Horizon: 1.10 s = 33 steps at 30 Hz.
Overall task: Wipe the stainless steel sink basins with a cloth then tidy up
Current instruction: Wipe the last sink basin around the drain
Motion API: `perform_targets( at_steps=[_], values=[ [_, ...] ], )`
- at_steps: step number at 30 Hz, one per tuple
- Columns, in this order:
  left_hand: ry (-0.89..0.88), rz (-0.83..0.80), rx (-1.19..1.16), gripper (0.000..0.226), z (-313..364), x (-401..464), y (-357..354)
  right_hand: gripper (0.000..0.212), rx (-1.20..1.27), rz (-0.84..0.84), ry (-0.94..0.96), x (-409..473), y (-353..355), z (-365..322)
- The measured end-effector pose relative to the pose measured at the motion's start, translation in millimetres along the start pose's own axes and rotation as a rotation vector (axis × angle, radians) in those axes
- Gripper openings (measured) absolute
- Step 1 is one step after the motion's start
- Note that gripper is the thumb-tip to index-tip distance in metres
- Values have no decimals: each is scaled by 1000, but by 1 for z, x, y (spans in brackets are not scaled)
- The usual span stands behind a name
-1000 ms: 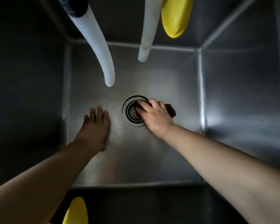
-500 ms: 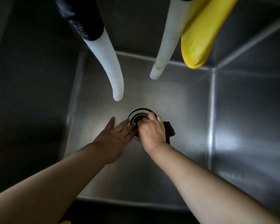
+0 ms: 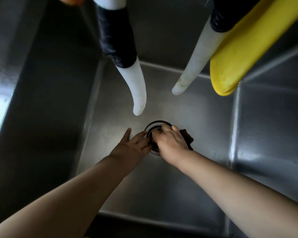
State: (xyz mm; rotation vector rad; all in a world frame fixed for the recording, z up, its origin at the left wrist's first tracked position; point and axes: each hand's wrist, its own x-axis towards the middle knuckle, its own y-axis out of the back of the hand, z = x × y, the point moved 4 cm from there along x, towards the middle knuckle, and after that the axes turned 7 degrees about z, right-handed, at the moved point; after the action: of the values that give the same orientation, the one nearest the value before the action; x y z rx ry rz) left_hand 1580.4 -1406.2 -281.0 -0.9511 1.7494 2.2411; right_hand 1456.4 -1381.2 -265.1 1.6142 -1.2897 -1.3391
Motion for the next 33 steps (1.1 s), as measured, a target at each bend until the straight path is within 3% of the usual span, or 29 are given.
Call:
perform_targets(
  at_steps=[2, 7, 16, 21, 26, 33],
  values=[
    [-7, 8, -11, 85, -1, -1, 1, 26, -80, 50, 66, 0, -1, -2],
    [-22, 0, -18, 89, -5, 0, -1, 28, -223, -66, 77, -3, -15, -4],
    [-34, 11, 26, 104, -12, 0, -6, 33, -54, -51, -86, 4, -15, -5],
    [-24, 30, 7, 110, -13, -1, -6, 26, 90, 12, -74, -1, -18, 5],
    [-22, 27, 32, 113, -12, 0, -6, 23, 378, 162, -228, -10, -25, 18],
    [-29, 27, 57, 118, -12, 0, -10, 25, 602, 663, -537, -62, -18, 30]
  ],
)
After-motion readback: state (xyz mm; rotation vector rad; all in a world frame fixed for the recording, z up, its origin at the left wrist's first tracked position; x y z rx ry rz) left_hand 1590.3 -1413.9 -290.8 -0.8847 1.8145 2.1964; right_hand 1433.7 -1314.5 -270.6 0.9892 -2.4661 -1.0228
